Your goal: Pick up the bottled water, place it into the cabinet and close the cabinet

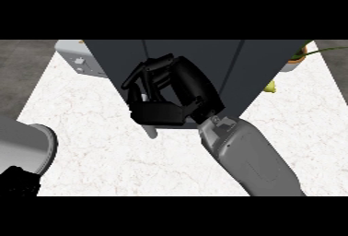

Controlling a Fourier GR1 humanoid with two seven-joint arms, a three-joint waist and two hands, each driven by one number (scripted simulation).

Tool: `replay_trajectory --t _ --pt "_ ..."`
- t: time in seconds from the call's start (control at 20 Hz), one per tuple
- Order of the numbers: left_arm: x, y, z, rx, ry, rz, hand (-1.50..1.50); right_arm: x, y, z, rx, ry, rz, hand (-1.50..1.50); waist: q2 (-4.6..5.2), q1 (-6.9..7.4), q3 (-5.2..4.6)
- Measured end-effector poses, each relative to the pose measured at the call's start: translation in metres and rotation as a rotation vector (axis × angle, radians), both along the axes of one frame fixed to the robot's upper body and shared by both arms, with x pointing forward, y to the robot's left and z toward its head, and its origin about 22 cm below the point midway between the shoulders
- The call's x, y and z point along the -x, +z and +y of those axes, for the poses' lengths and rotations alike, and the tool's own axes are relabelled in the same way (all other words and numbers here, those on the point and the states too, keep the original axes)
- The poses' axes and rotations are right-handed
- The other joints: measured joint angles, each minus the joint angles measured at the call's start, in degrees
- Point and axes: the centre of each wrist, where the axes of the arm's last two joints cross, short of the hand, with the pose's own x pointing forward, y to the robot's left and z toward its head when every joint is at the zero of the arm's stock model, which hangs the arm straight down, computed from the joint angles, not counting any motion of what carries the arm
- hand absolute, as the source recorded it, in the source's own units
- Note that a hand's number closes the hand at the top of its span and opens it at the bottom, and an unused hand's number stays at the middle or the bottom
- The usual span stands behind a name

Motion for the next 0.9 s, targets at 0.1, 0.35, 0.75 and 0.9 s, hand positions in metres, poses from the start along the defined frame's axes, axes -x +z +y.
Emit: replay_trajectory --t 0.1,0.35,0.75,0.9 --pt "0.004 -0.001 0.0 0.003 0.001 0.002 1.5 -0.021 -0.003 -0.004 0.004 0.011 0.007 1.5 -0.16 -0.12 -0.02" --pt "0.005 0.007 0.006 0.001 -0.008 -0.002 1.5 -0.044 -0.014 -0.001 -0.007 0.112 0.004 1.5 -1.44 0.33 -0.32" --pt "-0.001 0.01 0.002 -0.012 -0.025 -0.015 1.5 -0.061 -0.022 -0.007 -0.013 0.219 -0.056 1.5 -2.01 1.07 -0.8" --pt "-0.005 0.011 0.0 -0.008 -0.033 -0.016 1.5 -0.066 -0.023 -0.008 -0.009 0.248 -0.072 1.5 -1.94 1.16 -0.96"
